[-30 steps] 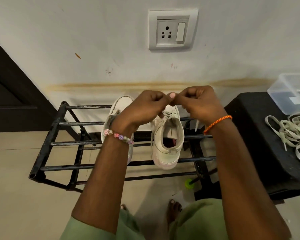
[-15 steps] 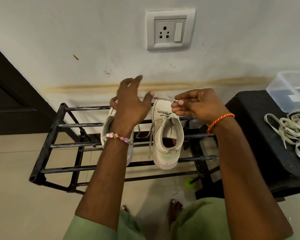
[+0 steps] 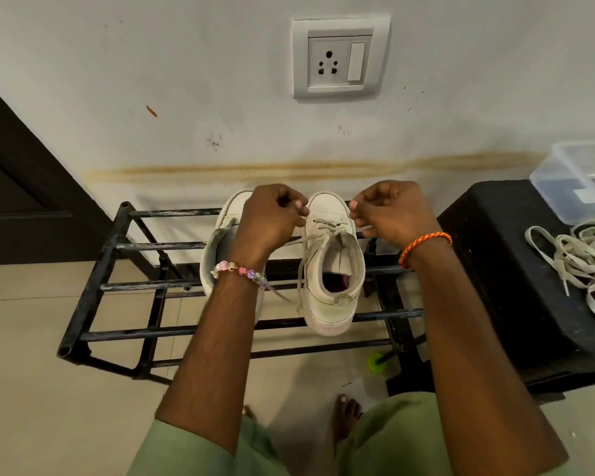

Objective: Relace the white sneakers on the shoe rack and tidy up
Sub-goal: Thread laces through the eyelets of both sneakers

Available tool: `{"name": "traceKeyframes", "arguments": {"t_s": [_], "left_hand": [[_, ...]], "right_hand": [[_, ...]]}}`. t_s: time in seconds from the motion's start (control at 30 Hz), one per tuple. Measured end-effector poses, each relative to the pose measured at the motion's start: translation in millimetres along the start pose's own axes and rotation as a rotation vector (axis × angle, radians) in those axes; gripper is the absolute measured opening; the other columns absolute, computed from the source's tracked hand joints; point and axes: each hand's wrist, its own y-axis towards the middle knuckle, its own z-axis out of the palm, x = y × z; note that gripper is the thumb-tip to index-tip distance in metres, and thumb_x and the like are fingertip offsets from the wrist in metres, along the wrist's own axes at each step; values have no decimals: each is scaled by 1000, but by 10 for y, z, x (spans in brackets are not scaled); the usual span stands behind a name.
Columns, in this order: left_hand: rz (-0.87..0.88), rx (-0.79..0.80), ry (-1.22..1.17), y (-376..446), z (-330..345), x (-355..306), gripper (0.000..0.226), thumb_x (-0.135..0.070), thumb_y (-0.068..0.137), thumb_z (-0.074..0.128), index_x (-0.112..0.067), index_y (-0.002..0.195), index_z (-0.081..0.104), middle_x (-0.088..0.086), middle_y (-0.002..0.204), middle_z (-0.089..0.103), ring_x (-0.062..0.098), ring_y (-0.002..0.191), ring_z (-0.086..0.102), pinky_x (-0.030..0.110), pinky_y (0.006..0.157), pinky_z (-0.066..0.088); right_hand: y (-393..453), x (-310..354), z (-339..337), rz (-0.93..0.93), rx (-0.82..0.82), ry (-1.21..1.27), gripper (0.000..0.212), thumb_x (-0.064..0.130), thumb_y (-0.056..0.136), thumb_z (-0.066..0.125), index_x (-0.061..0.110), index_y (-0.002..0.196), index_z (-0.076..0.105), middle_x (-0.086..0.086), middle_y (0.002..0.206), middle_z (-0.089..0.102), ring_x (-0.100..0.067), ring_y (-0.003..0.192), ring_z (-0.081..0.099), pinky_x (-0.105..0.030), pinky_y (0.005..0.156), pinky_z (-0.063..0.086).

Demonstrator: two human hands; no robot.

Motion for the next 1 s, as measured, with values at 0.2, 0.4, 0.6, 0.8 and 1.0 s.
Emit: {"name": "traceKeyframes", "arguments": {"t_s": [0.2,0.4,0.6,0.8,1.0], "left_hand": [[-92,149,347,36,11,205,29,-2,91,53,-7,120,58,9,119,62,22,110,57,32,95,46],[-8,199,520,2,230,277,29,-5,91,53,-4,119,59,14,120,62,28,111,58,34,93,45],[110,24,557,2,245,316,15,-12,91,58,-1,96,67,15,96,69,26,89,62,33,80,49],[69,56,423,-13,194,192,12,-20,93,53,-9,93,53,8,85,63,21,77,58,30,66,45],[-132,194,-532,-129,-127,-303,11,-9,93,53,-16,96,61,-2,86,73,13,88,68,34,89,43]], "right_hand": [[16,-53,37,13,16,-97,23,6,86,63,19,67,62,-1,70,67,-14,67,64,-28,69,55],[25,-102,50,78,56,-117,21,11,86,65,22,69,63,-2,78,66,-21,86,66,-41,85,55],[28,-91,69,73,71,-119,18,14,86,66,23,70,63,-2,80,67,-22,90,66,-42,88,54],[13,-53,49,58,77,-91,16,12,87,63,20,73,64,-1,76,69,-13,74,65,-34,80,56],[-131,196,112,-6,315,36,23,14,85,68,10,107,63,-3,97,70,-6,82,65,-20,76,54]]}}
